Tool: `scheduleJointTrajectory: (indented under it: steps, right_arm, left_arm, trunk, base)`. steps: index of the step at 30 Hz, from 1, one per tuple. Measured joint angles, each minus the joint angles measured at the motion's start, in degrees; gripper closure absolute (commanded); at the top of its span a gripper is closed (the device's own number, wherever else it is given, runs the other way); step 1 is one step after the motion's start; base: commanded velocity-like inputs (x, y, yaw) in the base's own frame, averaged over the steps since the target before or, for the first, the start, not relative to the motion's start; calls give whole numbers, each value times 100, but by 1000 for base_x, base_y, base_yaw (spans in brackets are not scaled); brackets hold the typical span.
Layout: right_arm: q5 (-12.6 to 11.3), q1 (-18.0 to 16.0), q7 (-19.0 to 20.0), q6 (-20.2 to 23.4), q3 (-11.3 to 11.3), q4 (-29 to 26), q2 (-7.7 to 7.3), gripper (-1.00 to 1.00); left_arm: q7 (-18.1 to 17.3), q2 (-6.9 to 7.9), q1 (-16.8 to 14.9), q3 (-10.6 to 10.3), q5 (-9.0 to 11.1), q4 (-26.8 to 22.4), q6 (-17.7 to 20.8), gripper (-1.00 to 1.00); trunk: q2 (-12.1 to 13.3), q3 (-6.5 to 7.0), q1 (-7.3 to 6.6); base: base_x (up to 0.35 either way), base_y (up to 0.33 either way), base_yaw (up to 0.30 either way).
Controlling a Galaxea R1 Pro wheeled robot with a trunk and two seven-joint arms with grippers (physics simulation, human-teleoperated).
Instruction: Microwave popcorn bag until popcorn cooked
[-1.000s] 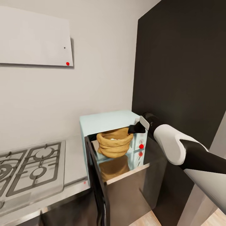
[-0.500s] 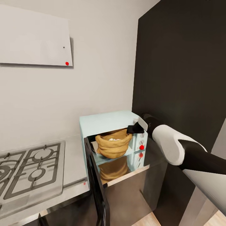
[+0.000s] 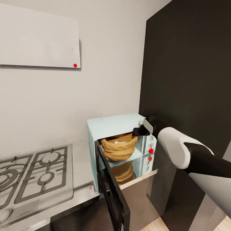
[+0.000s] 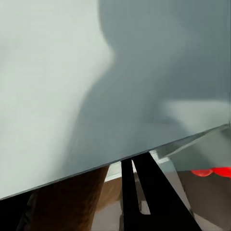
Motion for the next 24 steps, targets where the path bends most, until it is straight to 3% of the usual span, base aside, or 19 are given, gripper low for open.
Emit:
scheduleJointTrajectory:
  steps: [18,20,22,24]
  right_arm:
    - [-43,0,-17,-24,-4,279,-22,100]
    - [-133,0,23,98,55,233,-56,100]
    - [-117,3,14,164,75,186,-42,100]
    - [-274,6,-23,195,146,168,-57,100]
  left_arm:
    - [-1,0,0,0,0,0,0,-100]
    - [-6,4,-2,10,-5,-4,-6,-100]
    - [-8,5,0,11,-7,-8,-5,-100]
    - [-9,8,-4,7,-8,-7,-8,-100]
  trunk:
    - [0,0,-114]
    - [228,2,-232]
    - [231,1,-231]
    - [232,0,-229]
  base:
    - [55,2,0]
    - [0,0,0]
    - [0,0,0]
    - [0,0,0]
